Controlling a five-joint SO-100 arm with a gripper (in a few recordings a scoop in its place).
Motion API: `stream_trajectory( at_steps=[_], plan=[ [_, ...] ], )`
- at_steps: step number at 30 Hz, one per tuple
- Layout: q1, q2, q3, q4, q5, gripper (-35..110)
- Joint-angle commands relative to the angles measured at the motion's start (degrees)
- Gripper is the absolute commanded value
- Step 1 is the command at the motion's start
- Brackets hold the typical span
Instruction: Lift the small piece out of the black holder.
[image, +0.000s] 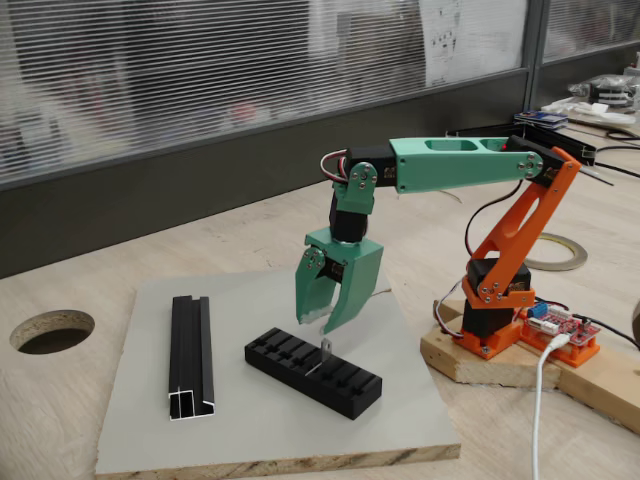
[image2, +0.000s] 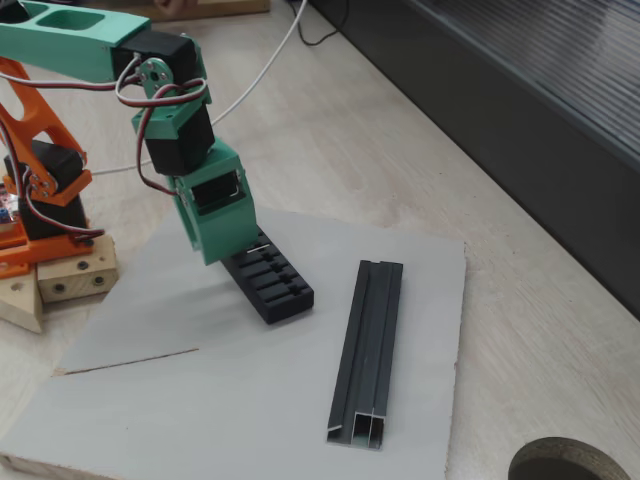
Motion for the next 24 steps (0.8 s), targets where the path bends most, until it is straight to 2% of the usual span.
stream_trajectory(
  at_steps=[1,13,24],
  plan=[
    [-1.4,-2.1,1.1,-0.3,1.0,25],
    [-1.3,-2.1,0.2,0.4,1.0,25],
    [-1.4,5.3,0.1,0.5,1.0,25]
  ],
)
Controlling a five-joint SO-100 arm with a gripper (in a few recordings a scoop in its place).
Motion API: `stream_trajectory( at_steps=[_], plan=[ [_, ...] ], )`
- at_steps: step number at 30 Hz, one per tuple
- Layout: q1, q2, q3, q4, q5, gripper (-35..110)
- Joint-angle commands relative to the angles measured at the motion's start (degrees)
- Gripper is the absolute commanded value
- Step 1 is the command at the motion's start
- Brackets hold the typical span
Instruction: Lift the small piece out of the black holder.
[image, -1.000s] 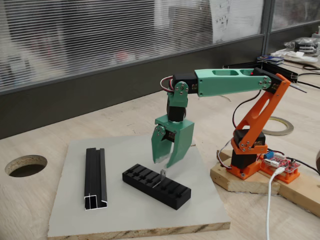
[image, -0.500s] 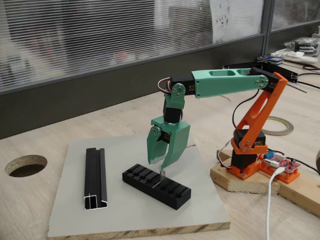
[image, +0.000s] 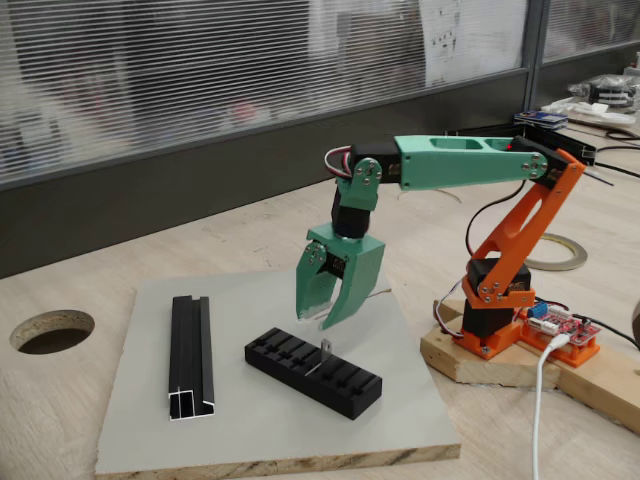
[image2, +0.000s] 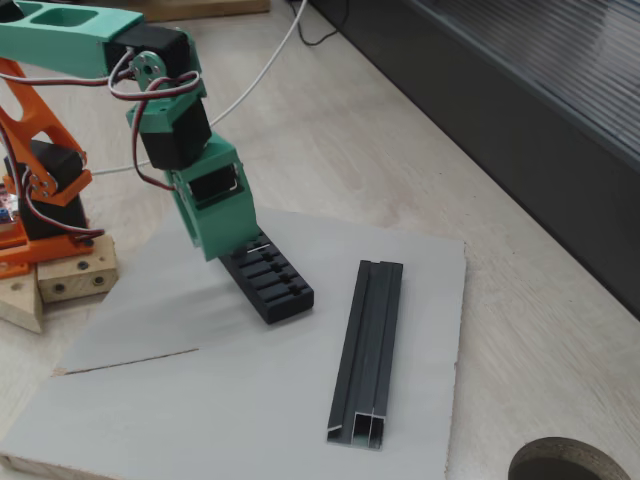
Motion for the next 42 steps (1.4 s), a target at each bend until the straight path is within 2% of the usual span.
stream_trajectory(
  at_steps=[1,6,14,22,27,35,42],
  plan=[
    [-1.5,2.5,-0.2,0.4,0.9,25],
    [-1.6,3.5,-0.2,0.8,0.9,25],
    [-1.5,9.2,0.1,7.4,1.0,25],
    [-2.6,8.2,0.8,6.6,7.7,25],
    [-7.0,8.1,1.0,6.5,8.2,25],
    [-7.5,8.2,8.2,6.0,8.4,25],
    [-6.8,7.1,8.3,-0.3,7.9,25]
  ],
)
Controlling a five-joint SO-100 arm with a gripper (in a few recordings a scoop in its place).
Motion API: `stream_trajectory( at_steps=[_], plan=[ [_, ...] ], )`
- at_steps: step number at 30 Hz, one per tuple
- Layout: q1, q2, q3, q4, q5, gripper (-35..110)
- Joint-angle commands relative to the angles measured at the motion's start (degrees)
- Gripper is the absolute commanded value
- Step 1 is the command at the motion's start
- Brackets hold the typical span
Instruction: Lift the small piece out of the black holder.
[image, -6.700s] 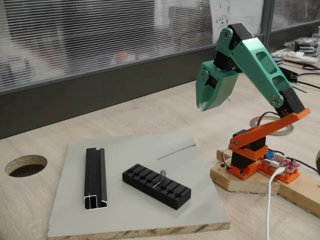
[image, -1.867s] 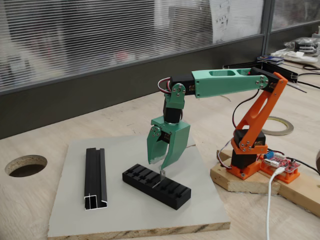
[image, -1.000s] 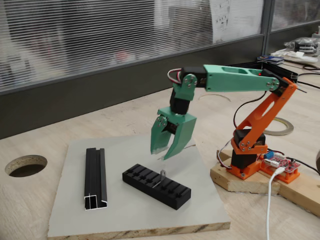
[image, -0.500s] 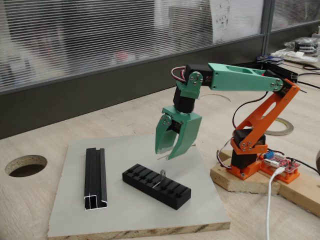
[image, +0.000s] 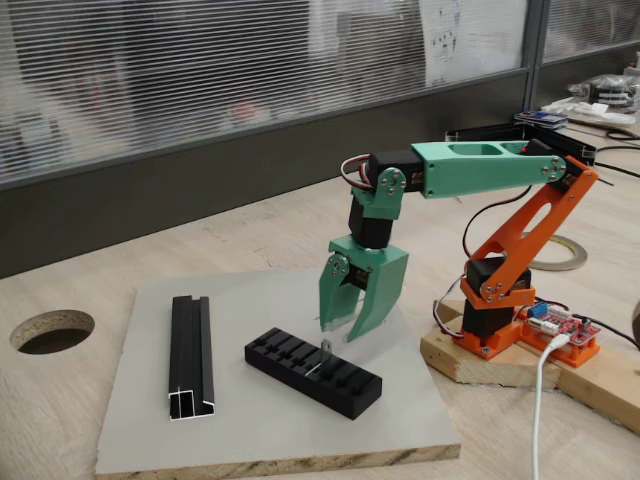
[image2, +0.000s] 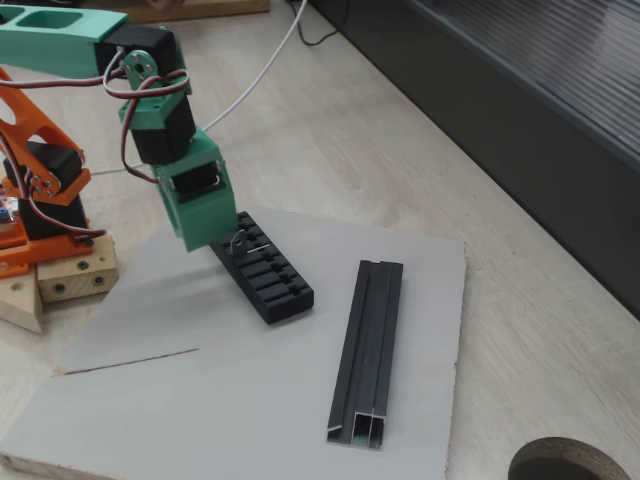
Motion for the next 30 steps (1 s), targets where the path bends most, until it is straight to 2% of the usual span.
stream_trajectory(
  at_steps=[1,30],
  plan=[
    [-0.7,-1.3,0.4,-1.1,0.4,25],
    [-0.5,-9.3,-0.5,-1.5,0.3,25]
  ],
)
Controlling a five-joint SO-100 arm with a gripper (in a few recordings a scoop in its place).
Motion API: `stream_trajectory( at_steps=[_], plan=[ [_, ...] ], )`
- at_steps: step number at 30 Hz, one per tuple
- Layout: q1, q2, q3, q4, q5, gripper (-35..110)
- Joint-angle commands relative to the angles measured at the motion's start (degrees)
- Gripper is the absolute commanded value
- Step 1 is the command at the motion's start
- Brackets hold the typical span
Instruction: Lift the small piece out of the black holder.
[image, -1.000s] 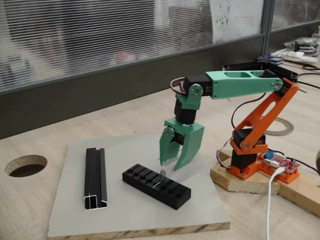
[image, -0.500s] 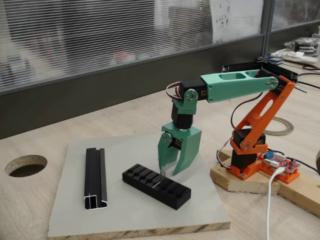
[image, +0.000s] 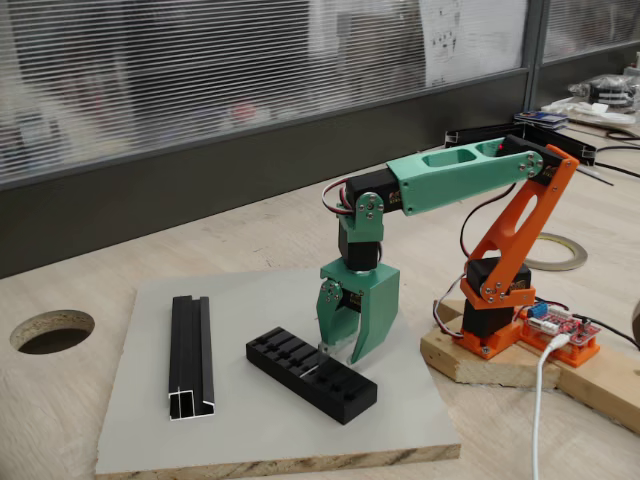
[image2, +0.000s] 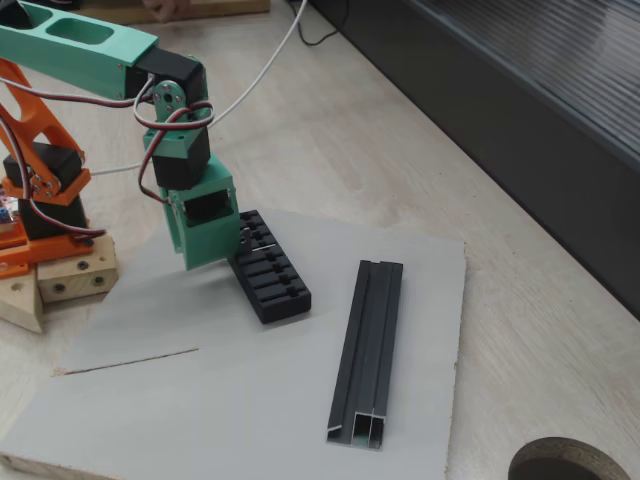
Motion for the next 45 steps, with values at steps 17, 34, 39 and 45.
stream_trajectory(
  at_steps=[17,34,39,45],
  plan=[
    [-0.6,1.4,-1.0,-3.8,0.4,25],
    [-0.7,1.4,-1.1,-5.4,0.4,25],
    [-0.8,1.4,-1.1,-7.1,0.8,25],
    [-0.8,1.4,-1.0,-7.0,0.7,25]
  ],
)
